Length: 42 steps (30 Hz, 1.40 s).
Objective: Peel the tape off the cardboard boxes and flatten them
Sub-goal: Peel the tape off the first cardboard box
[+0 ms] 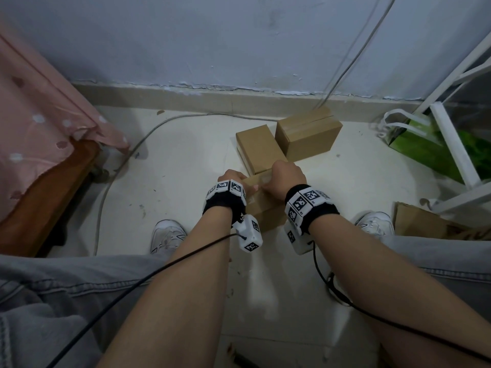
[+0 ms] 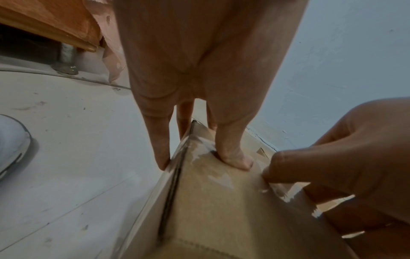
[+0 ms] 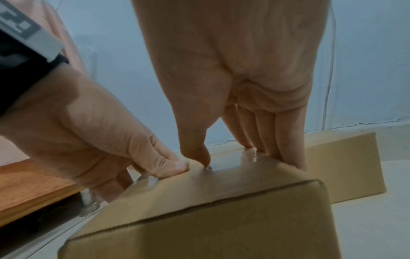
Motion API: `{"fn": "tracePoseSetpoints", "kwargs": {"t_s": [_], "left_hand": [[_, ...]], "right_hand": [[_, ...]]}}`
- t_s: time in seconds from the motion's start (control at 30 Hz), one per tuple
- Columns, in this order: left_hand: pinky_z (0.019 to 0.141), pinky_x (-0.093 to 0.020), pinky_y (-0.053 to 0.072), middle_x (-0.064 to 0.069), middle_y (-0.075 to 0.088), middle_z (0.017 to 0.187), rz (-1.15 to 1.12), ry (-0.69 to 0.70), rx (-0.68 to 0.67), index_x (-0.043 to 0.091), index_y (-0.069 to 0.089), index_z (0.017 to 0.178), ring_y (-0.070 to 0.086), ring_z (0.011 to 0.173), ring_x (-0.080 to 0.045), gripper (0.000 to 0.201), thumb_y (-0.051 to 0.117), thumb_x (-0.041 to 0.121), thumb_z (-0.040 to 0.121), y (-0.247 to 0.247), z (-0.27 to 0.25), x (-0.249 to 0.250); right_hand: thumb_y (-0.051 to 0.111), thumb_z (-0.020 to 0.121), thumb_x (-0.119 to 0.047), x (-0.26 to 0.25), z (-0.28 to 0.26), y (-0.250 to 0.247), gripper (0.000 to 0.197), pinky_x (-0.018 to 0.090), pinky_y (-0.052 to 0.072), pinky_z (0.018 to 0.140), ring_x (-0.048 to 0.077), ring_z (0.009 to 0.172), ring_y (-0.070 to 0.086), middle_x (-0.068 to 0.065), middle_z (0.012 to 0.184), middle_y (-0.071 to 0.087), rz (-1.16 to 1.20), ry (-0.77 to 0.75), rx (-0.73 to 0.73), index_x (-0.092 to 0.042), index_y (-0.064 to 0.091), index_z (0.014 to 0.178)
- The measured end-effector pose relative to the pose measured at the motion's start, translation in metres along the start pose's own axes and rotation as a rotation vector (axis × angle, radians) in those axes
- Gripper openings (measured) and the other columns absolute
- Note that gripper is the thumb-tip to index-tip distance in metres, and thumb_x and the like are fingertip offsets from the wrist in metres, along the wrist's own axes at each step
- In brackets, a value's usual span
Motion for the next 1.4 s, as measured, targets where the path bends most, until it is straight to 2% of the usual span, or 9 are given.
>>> {"fn": "tracePoseSetpoints", "kwargs": {"t_s": [0.1, 0.23, 0.5, 0.7, 0.9, 1.0, 1.1, 1.23, 1.4], "left_hand": [[0.08, -0.026, 0.047, -0.007, 0.069, 0.113, 0.004, 0.01, 0.0, 0.016, 0.067, 0.122, 0.065, 0.104, -0.025, 0.049, 0.078, 0.037, 0.079, 0.0, -0.001, 0.002], [0.071, -0.023, 0.046, -0.005, 0.073, 0.1, 0.025, 0.026, 0.02, 0.017, 0.073, 0.111, 0.063, 0.083, -0.021, 0.039, 0.079, 0.037, 0.077, 0.0, -0.002, 0.002], [0.08, -0.027, 0.043, -0.006, 0.067, 0.12, -0.021, -0.013, -0.014, 0.016, 0.064, 0.125, 0.062, 0.11, -0.027, 0.058, 0.081, 0.041, 0.076, -0.001, -0.001, -0.001], [0.083, -0.027, 0.045, -0.006, 0.068, 0.12, -0.024, -0.007, -0.009, 0.016, 0.066, 0.125, 0.062, 0.109, -0.027, 0.056, 0.08, 0.041, 0.076, -0.001, -0.003, -0.001], [0.08, -0.025, 0.045, -0.007, 0.068, 0.119, -0.028, -0.004, -0.002, 0.017, 0.067, 0.123, 0.064, 0.107, -0.026, 0.056, 0.082, 0.039, 0.075, -0.002, -0.004, -0.001], [0.081, -0.026, 0.046, -0.005, 0.069, 0.117, -0.025, -0.005, 0.0, 0.018, 0.067, 0.122, 0.064, 0.106, -0.027, 0.056, 0.082, 0.042, 0.074, -0.003, -0.004, 0.0], [0.082, -0.027, 0.045, -0.006, 0.068, 0.116, -0.029, -0.008, -0.015, 0.015, 0.066, 0.122, 0.063, 0.107, -0.028, 0.054, 0.08, 0.042, 0.076, -0.003, -0.004, 0.0], [0.089, -0.03, 0.049, -0.008, 0.068, 0.118, -0.029, -0.008, -0.027, 0.014, 0.066, 0.123, 0.063, 0.109, -0.028, 0.056, 0.081, 0.04, 0.076, -0.003, -0.003, 0.0], [0.083, -0.027, 0.046, -0.008, 0.068, 0.118, -0.013, -0.011, -0.017, 0.014, 0.066, 0.123, 0.062, 0.11, -0.028, 0.056, 0.081, 0.04, 0.076, -0.004, -0.003, 0.0]], "right_hand": [[0.076, 0.079, -0.047, -0.003, 0.001, 0.003, 0.044, 0.032, 0.045, 0.068, 0.031, 0.086, 0.059, 0.009, 0.086, 0.059, -0.032, -0.012, 0.009, -0.012, 0.051, 0.083], [0.075, 0.079, -0.049, -0.006, 0.001, 0.005, 0.044, 0.032, 0.043, 0.068, 0.031, 0.091, 0.061, 0.01, 0.094, 0.063, -0.059, -0.028, 0.039, -0.012, 0.055, 0.092], [0.067, 0.084, -0.03, 0.004, 0.002, -0.003, 0.033, 0.03, 0.042, 0.064, 0.028, 0.072, 0.054, 0.003, 0.066, 0.047, 0.058, 0.029, 0.002, -0.013, 0.045, 0.065], [0.063, 0.084, -0.026, 0.002, 0.002, 0.001, 0.031, 0.031, 0.041, 0.064, 0.031, 0.076, 0.053, 0.006, 0.071, 0.049, 0.026, 0.03, 0.05, -0.013, 0.043, 0.065], [0.065, 0.087, -0.026, -0.005, -0.001, 0.001, 0.022, 0.032, 0.041, 0.067, 0.03, 0.08, 0.053, 0.008, 0.082, 0.052, -0.039, 0.001, 0.09, -0.012, 0.049, 0.08], [0.064, 0.088, -0.026, -0.003, 0.001, 0.0, 0.025, 0.032, 0.04, 0.066, 0.029, 0.078, 0.051, 0.008, 0.082, 0.051, -0.029, 0.005, 0.084, -0.011, 0.048, 0.078], [0.065, 0.087, -0.029, 0.002, 0.006, -0.002, 0.032, 0.031, 0.042, 0.066, 0.03, 0.08, 0.059, 0.008, 0.08, 0.055, 0.039, 0.032, 0.044, -0.012, 0.047, 0.068], [0.066, 0.086, -0.028, 0.001, 0.005, -0.002, 0.025, 0.031, 0.043, 0.067, 0.031, 0.081, 0.056, 0.009, 0.082, 0.054, 0.035, 0.029, 0.047, -0.01, 0.051, 0.078], [0.064, 0.089, -0.025, 0.001, 0.005, -0.002, 0.031, 0.032, 0.042, 0.066, 0.034, 0.088, 0.062, 0.012, 0.085, 0.059, -0.002, 0.016, 0.082, -0.011, 0.045, 0.07]]}}
Point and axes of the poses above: each hand's wrist, its own z-axis towards the middle knuckle, its own y-axis out of the palm, x = y × z, the point moved 7 cm from there along z, towards the middle knuckle
